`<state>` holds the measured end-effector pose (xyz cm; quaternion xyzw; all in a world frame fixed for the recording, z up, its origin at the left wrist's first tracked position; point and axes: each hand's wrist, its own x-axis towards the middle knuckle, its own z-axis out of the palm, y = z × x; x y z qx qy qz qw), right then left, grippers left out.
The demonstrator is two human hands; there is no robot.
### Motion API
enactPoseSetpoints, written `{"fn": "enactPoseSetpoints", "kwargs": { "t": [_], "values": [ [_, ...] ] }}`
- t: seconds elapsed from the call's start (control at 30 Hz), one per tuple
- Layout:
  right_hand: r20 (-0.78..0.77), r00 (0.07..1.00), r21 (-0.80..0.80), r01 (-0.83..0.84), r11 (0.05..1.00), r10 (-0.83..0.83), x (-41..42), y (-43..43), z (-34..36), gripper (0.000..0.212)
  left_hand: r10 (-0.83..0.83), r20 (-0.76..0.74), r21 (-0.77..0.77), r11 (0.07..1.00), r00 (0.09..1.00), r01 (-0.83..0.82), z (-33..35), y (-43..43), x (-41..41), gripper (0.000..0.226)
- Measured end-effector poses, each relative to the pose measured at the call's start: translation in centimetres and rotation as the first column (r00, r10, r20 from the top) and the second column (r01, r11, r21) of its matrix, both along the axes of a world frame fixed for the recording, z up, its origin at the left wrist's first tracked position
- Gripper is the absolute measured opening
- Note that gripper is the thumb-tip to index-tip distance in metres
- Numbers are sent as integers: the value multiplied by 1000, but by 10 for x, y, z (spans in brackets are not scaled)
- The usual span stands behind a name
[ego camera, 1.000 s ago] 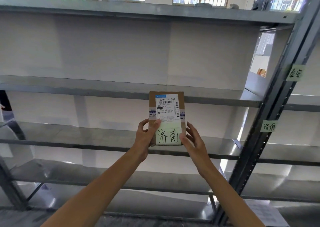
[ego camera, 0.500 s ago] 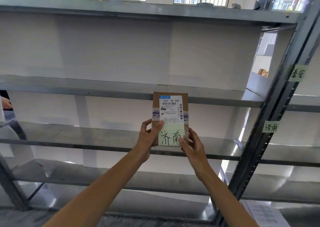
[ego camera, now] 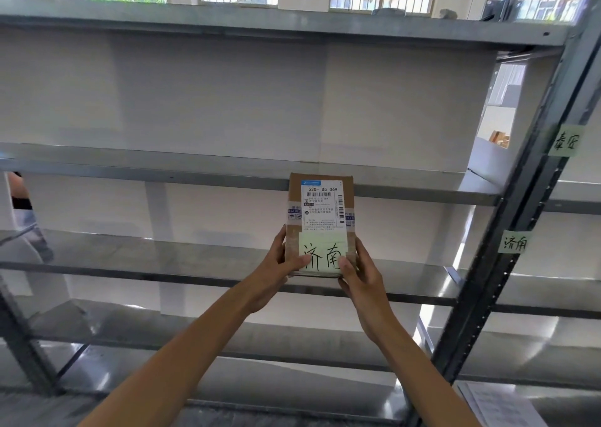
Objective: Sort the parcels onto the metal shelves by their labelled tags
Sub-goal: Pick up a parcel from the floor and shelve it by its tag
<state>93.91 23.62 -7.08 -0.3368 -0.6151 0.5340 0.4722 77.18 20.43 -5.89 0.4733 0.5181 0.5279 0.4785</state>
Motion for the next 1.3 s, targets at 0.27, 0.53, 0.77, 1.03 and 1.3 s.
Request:
{"fn": "enactPoseSetpoints", "kwargs": {
  "t": [0.27, 0.53, 0.77, 1.03, 1.3],
  "values": [
    [51, 997, -17, -57, 998, 58, -1, 0, -3, 50, 57, -113, 16, 998, 992, -55, -8, 0, -6, 82],
    [65, 989, -77, -127, 989, 132, -22, 5, 17, 36, 213, 71, 29, 976, 974, -216, 16, -10, -4, 39],
    [54, 979, -25, -195, 980, 196, -46, -7, 31, 42, 378, 185, -6, 923, 907, -384, 22, -24, -13, 37],
    [20, 943, 40, -332, 942, 332, -66, -20, 36, 37, 480, 208, -26, 874, 853, -485, 26, -44, -29, 43],
    [-21, 900, 14, -435, 901, 435, -100, -38, 33, 42, 630, 161, 18, 768, 760, -640, 26, -82, -58, 49]
  ]
}}
